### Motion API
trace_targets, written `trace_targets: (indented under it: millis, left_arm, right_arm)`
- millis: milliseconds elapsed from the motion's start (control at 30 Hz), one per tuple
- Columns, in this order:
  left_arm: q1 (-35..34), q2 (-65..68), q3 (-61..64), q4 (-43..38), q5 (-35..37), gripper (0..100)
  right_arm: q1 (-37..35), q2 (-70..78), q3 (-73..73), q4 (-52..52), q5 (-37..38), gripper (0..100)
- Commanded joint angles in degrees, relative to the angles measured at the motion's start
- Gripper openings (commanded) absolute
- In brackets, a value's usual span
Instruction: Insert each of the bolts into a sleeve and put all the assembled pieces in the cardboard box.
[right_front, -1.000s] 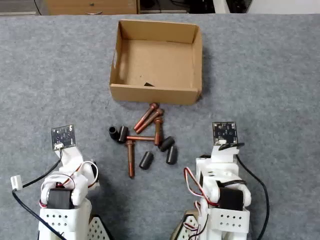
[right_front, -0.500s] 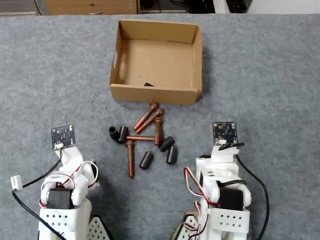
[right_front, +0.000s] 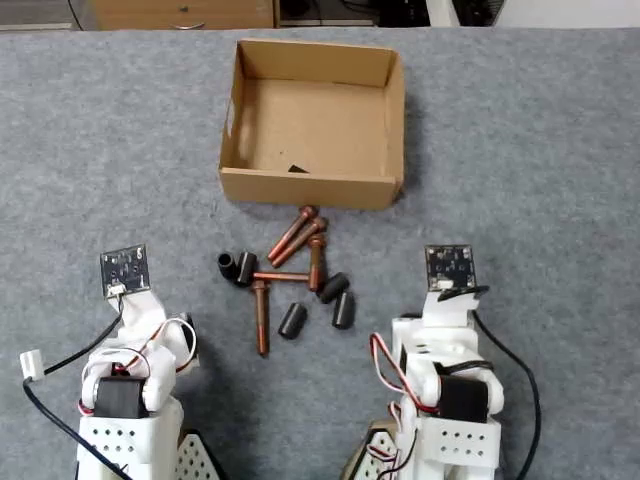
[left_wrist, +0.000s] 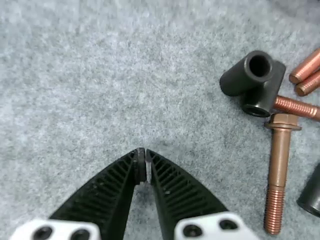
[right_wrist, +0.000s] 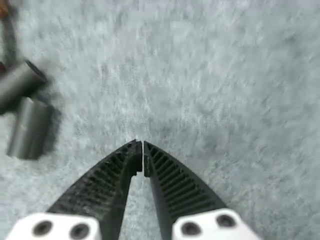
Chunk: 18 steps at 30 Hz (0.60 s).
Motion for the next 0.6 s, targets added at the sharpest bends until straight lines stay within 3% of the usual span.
trace_targets:
  millis: [0,267,433,567]
  left_arm:
    - [-0.97,-0.04,-7.56,0.26,0.88,2]
    - [-1.32,0.04,-24.44,4.13,1.58,2]
    - [-1.14,2.51,-34.73,4.13,1.58,2]
    - [-1.14,12.70,-42.90,4.40,1.67,2]
  right_arm:
    - [0.75,-5.85,-9.71,-0.35,-3.25,0.3]
    - [0.66,-2.95,-26.51,0.44,-3.78,0.3]
    - [0.66,12.35,-36.18,1.14,-4.13,0.3]
    - [0.31,28.62,-51.56,6.59,-8.62,0.3]
